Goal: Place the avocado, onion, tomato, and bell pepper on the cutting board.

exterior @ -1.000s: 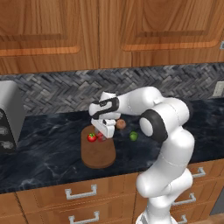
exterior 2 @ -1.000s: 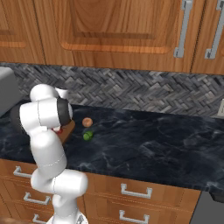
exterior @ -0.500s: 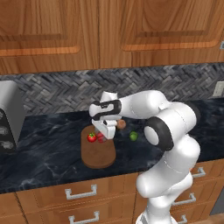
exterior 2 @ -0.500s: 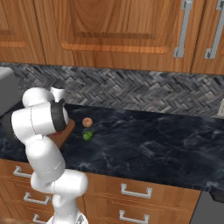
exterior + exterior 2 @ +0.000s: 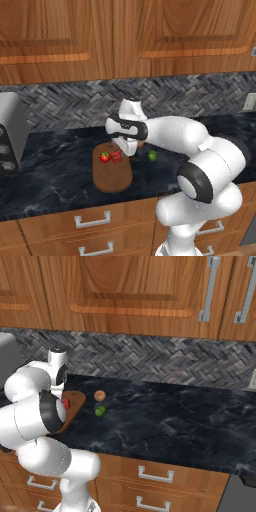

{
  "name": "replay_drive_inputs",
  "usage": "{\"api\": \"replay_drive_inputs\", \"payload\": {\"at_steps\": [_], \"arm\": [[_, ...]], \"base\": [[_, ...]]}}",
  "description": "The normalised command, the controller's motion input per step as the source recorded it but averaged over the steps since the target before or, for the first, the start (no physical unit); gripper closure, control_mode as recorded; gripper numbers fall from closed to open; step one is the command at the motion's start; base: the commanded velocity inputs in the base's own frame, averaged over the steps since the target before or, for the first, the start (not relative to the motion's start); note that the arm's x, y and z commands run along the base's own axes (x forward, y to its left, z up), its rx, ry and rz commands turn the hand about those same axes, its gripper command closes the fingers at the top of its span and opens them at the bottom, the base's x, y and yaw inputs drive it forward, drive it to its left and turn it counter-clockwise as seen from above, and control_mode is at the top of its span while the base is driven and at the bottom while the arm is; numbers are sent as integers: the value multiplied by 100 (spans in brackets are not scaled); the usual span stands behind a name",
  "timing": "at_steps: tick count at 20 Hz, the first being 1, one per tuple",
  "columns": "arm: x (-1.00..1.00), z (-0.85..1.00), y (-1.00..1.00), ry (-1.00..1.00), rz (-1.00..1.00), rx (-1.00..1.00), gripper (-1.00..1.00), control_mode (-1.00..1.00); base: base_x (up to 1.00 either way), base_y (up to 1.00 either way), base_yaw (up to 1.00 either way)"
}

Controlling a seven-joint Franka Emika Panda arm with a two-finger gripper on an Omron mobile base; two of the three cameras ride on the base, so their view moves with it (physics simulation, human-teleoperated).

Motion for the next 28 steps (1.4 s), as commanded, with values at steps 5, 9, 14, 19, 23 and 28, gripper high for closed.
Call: {"api": "replay_drive_inputs", "payload": {"at_steps": [5,9,14,19,23,28], "arm": [[-42,61,-22,-24,0,0,-100,-100],[-63,31,-42,-24,1,-7,-100,-100],[-54,29,-54,-21,10,-5,-100,-100],[-23,2,-46,-21,20,-4,-100,-100],[0,0,-29,-18,29,-3,-100,-100],[0,17,-15,-4,25,-3,-100,-100]], "base": [[0,0,0],[0,0,0],[0,0,0],[0,0,0],[0,0,0],[0,0,0]]}}
